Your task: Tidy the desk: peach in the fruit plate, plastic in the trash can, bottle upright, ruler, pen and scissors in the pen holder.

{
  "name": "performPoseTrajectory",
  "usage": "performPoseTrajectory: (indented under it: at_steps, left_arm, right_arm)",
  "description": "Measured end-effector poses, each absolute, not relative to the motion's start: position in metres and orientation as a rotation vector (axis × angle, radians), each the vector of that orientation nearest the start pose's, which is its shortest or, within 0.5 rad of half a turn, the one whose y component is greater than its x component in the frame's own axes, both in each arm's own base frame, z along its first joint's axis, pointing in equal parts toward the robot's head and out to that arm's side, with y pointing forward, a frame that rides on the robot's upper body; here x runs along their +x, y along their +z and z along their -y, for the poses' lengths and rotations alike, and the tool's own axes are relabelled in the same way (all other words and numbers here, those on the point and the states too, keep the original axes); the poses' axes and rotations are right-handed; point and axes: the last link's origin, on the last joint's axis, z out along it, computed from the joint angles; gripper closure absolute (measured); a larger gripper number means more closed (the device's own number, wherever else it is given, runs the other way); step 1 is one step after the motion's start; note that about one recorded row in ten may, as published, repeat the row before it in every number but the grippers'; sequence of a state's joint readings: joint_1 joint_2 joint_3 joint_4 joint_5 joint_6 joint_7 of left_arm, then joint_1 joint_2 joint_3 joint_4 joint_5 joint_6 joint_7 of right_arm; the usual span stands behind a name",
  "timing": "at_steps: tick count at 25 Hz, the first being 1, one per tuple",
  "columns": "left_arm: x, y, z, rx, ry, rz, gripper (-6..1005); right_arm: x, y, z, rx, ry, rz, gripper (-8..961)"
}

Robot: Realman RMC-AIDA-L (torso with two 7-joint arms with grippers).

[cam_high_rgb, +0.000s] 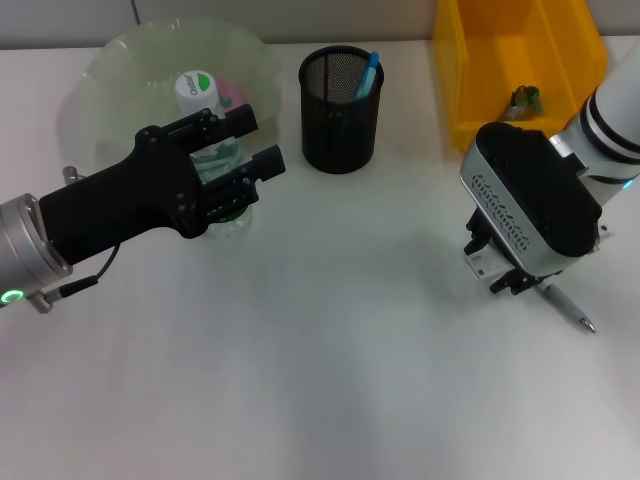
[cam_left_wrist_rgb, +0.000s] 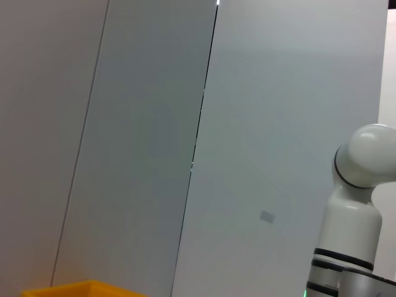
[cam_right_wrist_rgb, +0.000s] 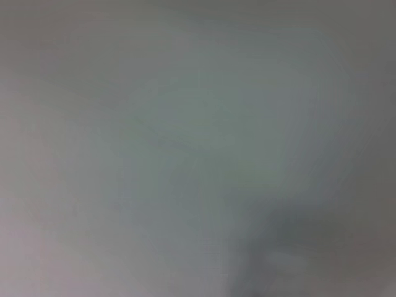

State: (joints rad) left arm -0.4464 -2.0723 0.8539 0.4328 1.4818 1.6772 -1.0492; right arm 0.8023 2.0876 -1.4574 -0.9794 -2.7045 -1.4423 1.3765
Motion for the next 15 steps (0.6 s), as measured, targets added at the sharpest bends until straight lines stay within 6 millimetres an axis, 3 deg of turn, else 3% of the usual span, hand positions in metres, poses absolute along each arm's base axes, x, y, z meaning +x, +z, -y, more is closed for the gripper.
performPoseTrajectory:
  at_steps: [15]
  left_arm:
    - [-0.2474, -0.004, -0.301, -2.489, -1.231, 0.395, 412]
  right_arm:
    - [0.1936, -0.046, -0.3776, -2.916, -1.007, 0.774, 512]
